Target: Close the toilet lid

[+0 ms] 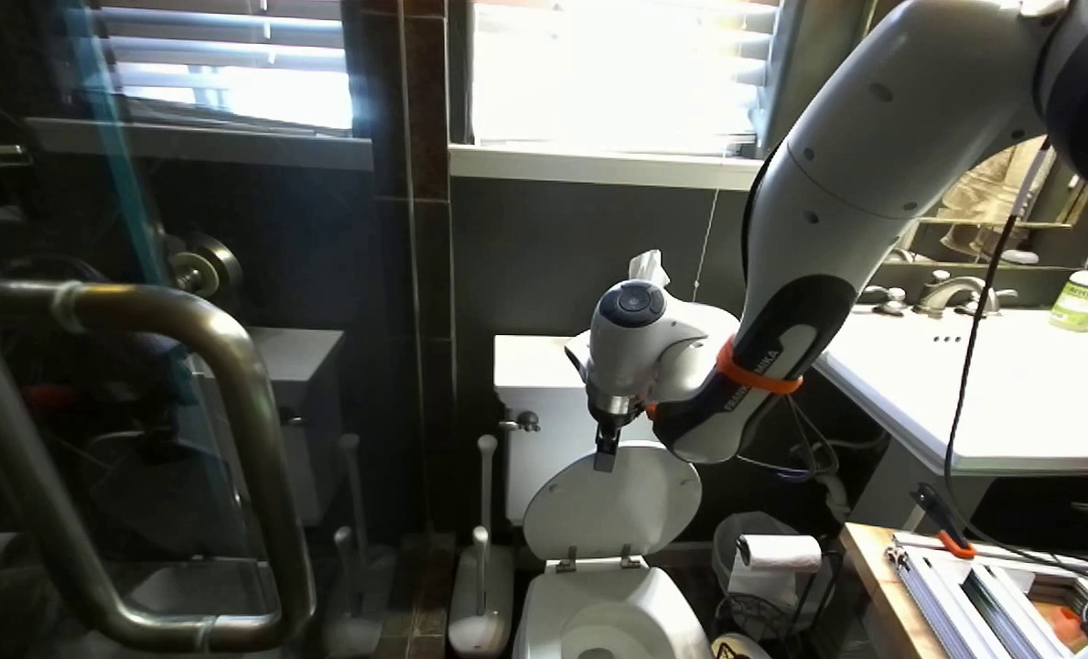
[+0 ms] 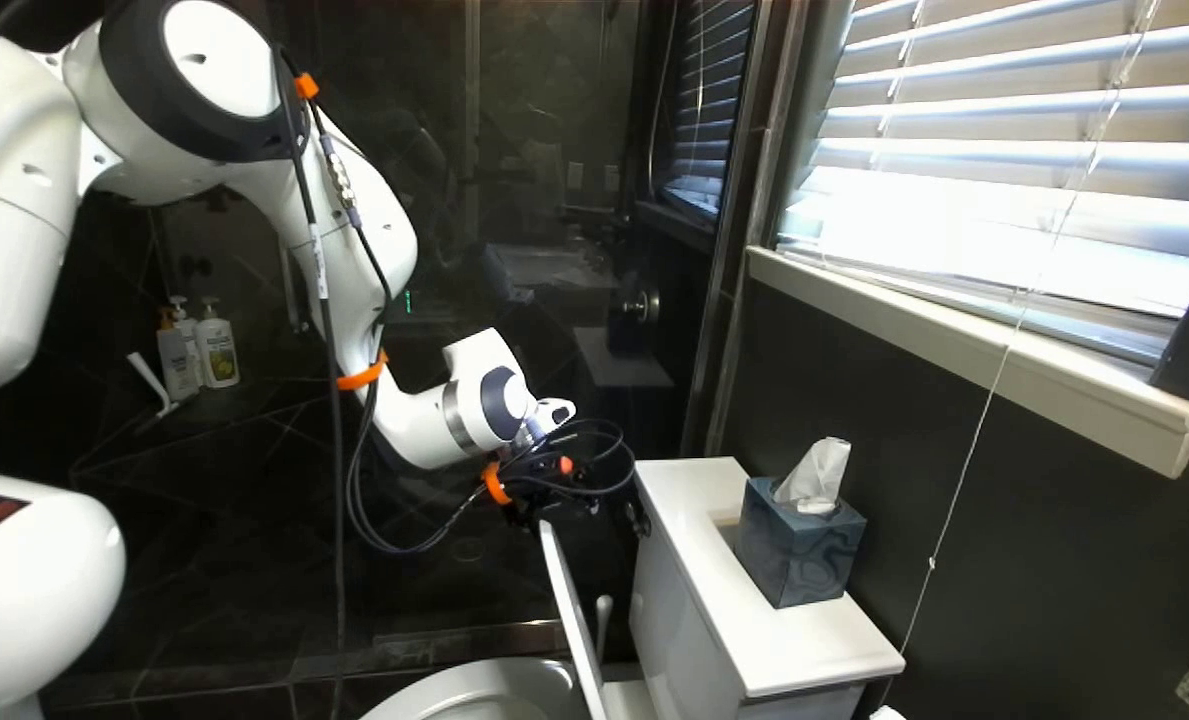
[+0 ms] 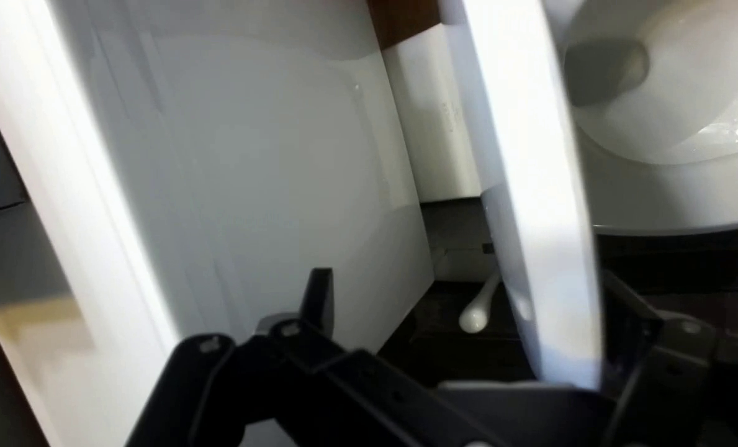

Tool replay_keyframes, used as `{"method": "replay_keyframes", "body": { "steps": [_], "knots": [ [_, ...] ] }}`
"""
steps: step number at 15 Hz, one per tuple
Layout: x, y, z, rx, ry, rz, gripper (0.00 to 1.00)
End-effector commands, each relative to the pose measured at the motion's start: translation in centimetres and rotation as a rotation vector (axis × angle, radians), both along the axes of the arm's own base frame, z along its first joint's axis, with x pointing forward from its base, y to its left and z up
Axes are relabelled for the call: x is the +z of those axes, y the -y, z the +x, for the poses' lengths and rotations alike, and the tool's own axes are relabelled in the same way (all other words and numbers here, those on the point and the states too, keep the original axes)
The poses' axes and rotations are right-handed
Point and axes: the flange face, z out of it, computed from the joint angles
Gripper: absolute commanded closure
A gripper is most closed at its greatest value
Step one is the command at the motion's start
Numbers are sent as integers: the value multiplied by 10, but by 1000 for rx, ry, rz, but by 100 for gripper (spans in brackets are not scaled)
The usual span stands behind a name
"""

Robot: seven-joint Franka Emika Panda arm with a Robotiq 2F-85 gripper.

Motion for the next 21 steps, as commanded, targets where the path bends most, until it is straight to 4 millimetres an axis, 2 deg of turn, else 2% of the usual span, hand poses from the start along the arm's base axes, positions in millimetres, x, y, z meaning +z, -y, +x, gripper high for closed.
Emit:
{"method": "replay_keyframes", "body": {
  "steps": [1,6,13,21],
  "knots": [
    [-5,-2,1,5,-12,-4,0],
    [-11,-5,1,10,-27,-13,0],
    [-29,-53,5,104,-51,34,0],
    [-72,-105,5,124,-104,55,0]
  ]
}}
